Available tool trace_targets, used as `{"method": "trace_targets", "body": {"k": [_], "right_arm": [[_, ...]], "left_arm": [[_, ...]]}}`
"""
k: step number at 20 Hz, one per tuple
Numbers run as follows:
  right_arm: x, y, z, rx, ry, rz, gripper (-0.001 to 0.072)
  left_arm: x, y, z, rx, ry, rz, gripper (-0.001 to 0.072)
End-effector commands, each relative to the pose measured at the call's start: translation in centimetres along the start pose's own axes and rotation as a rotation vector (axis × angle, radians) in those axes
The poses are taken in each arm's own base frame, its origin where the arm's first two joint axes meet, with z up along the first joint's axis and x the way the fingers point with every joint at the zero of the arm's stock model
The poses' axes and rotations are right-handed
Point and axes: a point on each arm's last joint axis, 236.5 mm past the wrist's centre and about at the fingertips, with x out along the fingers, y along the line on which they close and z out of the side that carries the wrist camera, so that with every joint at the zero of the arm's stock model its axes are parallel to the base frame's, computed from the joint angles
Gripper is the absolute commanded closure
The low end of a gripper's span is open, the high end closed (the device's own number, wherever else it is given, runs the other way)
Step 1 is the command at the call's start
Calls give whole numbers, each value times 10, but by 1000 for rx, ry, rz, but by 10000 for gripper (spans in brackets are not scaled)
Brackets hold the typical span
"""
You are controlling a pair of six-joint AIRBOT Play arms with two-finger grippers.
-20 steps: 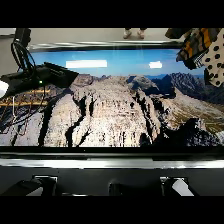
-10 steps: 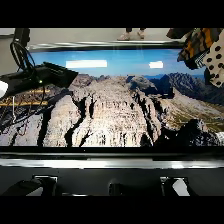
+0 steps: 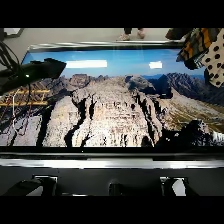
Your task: Fold the clothes and pants, and hang the long-sleeved shirts on hangers.
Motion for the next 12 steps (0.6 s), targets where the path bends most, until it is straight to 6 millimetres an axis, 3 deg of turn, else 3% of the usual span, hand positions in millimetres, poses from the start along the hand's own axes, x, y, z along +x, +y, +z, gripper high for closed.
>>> {"method": "trace_targets", "body": {"k": [1,3,4,6,8,12], "right_arm": [[17,139,-108,20,333,541,95],[5,183,-206,-133,611,656,94],[-7,193,-251,-231,745,680,94],[-39,192,-331,-476,986,697,97],[-71,196,-376,-505,1127,749,120],[-145,181,-448,-583,1352,816,122]], "left_arm": [[-8,1,0,-10,5,7,82],[-10,5,-16,22,77,25,82],[-12,11,-29,19,129,50,82],[-19,31,-56,2,248,140,83],[-29,51,-82,33,358,218,89],[-37,78,-128,56,469,295,94]]}}
